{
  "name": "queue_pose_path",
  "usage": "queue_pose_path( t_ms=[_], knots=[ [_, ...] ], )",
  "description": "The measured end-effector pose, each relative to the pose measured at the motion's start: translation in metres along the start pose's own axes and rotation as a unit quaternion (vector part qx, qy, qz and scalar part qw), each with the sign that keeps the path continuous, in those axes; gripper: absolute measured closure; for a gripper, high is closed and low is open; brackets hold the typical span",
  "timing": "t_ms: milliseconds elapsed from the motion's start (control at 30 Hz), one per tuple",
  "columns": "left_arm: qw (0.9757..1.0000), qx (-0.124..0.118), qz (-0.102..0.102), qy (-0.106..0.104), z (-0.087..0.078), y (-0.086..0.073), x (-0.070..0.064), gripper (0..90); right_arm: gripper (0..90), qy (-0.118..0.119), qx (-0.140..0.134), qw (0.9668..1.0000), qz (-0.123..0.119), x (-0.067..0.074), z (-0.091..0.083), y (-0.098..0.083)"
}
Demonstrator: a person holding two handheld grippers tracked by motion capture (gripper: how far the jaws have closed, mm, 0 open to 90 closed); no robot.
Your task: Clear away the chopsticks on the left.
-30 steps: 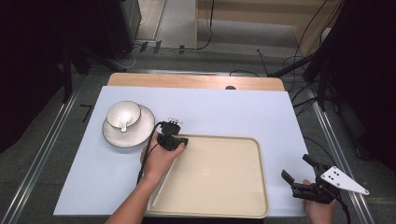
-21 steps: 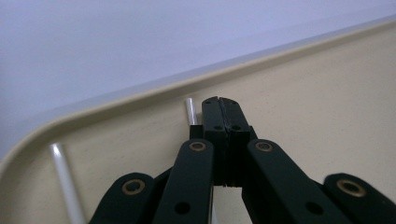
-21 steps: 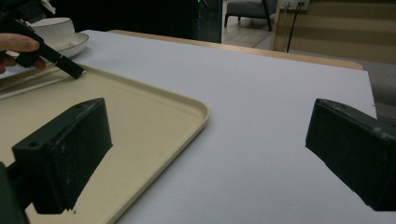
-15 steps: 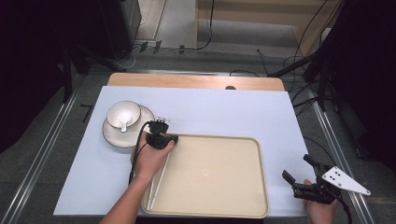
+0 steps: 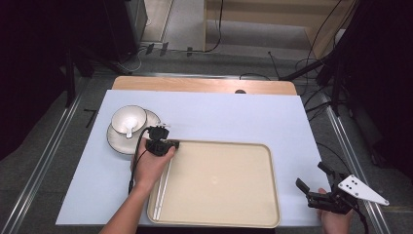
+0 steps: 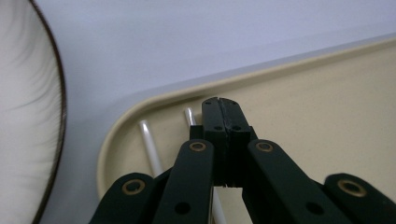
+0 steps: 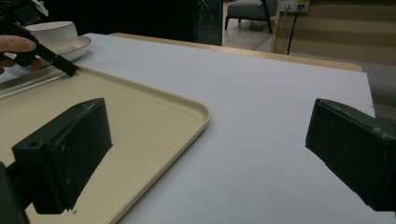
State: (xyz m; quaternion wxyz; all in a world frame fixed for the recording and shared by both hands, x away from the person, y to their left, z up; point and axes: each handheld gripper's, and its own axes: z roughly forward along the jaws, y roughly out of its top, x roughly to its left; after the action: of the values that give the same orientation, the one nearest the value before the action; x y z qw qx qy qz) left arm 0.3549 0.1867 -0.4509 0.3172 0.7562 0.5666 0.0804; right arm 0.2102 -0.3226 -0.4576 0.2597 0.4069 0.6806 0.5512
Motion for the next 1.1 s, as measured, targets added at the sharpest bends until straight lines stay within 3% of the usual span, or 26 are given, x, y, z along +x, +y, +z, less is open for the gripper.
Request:
queue_pose_path(
  t_ms=[133, 333, 433, 633, 833, 1100],
  knots=[
    [0.9995, -0.028, 0.002, -0.015, -0.02, -0.011, 0.005, 90.0, 0.2, -0.001, -0.001, 1.0, 0.003, -0.002, 0.0, -0.001],
    [0.9986, -0.037, 0.019, -0.031, -0.05, -0.045, 0.003, 90.0, 0.2, 0.001, -0.008, 0.9998, 0.021, -0.005, -0.004, -0.002],
    [0.9985, -0.04, 0.018, -0.033, -0.062, -0.063, 0.003, 90.0, 0.2, 0.001, -0.004, 0.9999, 0.013, 0.0, -0.003, -0.002],
    [0.9978, -0.035, 0.031, -0.048, -0.071, -0.093, -0.007, 90.0, 0.2, 0.004, 0.002, 1.0, 0.005, 0.006, -0.003, -0.002],
    [0.9975, -0.034, 0.039, -0.047, -0.084, -0.105, -0.011, 90.0, 0.2, 0.002, 0.001, 1.0, 0.002, 0.008, -0.006, -0.002],
    [0.9971, -0.017, 0.053, -0.051, -0.084, -0.119, -0.015, 90.0, 0.2, -0.002, 0.005, 0.9999, 0.009, 0.005, -0.006, -0.006]
  ],
)
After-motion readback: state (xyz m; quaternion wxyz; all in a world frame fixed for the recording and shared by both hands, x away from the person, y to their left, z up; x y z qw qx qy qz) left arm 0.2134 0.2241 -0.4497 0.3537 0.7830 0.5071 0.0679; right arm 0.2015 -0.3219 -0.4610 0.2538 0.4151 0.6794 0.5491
